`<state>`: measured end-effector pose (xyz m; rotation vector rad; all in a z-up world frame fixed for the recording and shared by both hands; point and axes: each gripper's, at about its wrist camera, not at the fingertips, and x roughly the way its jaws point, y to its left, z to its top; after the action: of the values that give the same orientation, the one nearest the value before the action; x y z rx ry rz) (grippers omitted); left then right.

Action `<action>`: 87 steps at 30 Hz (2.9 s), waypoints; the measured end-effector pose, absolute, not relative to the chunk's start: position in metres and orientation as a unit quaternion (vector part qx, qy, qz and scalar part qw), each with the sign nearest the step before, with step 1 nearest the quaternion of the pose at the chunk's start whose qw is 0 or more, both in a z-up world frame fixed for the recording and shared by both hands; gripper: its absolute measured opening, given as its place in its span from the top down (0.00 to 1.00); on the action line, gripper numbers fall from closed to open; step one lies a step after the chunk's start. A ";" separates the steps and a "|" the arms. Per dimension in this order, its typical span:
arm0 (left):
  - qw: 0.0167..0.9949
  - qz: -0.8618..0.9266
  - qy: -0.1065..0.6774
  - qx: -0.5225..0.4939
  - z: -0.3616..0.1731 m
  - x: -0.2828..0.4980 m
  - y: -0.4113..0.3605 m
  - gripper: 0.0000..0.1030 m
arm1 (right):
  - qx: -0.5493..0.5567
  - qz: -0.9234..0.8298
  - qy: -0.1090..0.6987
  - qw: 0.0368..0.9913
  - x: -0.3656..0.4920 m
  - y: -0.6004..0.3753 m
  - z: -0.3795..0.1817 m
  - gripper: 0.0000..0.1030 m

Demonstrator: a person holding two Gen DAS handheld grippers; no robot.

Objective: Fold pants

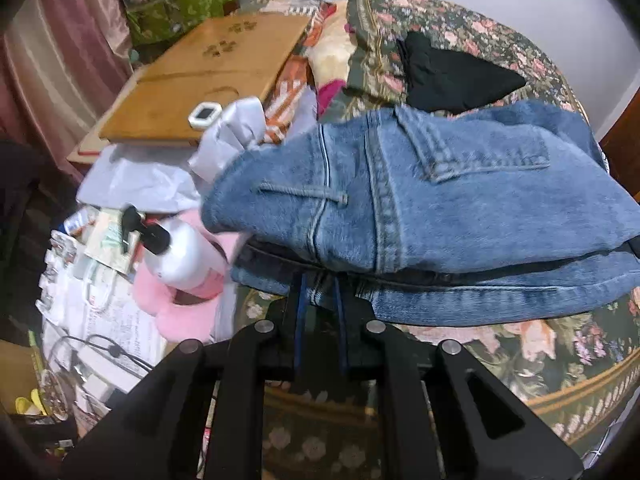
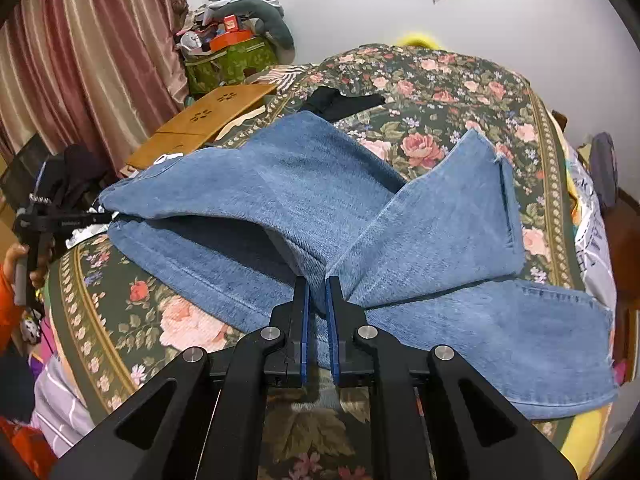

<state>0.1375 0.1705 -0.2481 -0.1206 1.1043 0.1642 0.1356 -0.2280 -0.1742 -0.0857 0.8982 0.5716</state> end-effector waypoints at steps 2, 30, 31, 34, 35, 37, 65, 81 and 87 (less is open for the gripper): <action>0.854 0.081 0.511 -0.051 -0.234 0.137 0.168 0.83 | -0.041 0.273 0.420 0.865 0.132 -0.234 -0.166 0.92; 0.884 0.002 0.467 0.035 -0.193 0.325 0.051 0.08 | 0.035 0.174 0.468 0.866 0.335 -0.292 -0.196 0.29; 0.883 -0.001 0.469 0.039 -0.196 0.329 0.048 0.08 | 0.038 0.172 0.474 0.863 0.349 -0.293 -0.205 0.30; 0.877 -0.008 0.477 0.059 -0.208 0.347 0.036 0.08 | 0.044 0.163 0.486 0.858 0.380 -0.295 -0.222 0.30; 0.874 -0.009 0.481 0.066 -0.213 0.352 0.033 0.08 | 0.046 0.160 0.491 0.855 0.391 -0.296 -0.229 0.30; 0.869 -0.012 0.490 0.075 -0.222 0.359 0.028 0.08 | 0.050 0.156 0.500 0.851 0.408 -0.296 -0.239 0.34; 0.866 -0.053 0.474 0.154 -0.194 0.309 -0.089 0.05 | 0.110 0.101 0.369 0.918 0.318 -0.457 -0.094 0.93; 0.795 -0.174 0.557 0.165 -0.241 0.273 -0.215 0.05 | 0.139 0.049 0.391 0.908 0.222 -0.535 -0.131 0.93; 0.804 -0.174 0.543 0.170 -0.243 0.265 -0.220 0.05 | 0.187 0.023 0.446 0.875 0.189 -0.549 -0.200 0.93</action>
<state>0.2646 -0.2199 -0.2432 0.3646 1.1623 -0.3733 0.1890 -0.5493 -0.1998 0.3903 0.9305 0.0472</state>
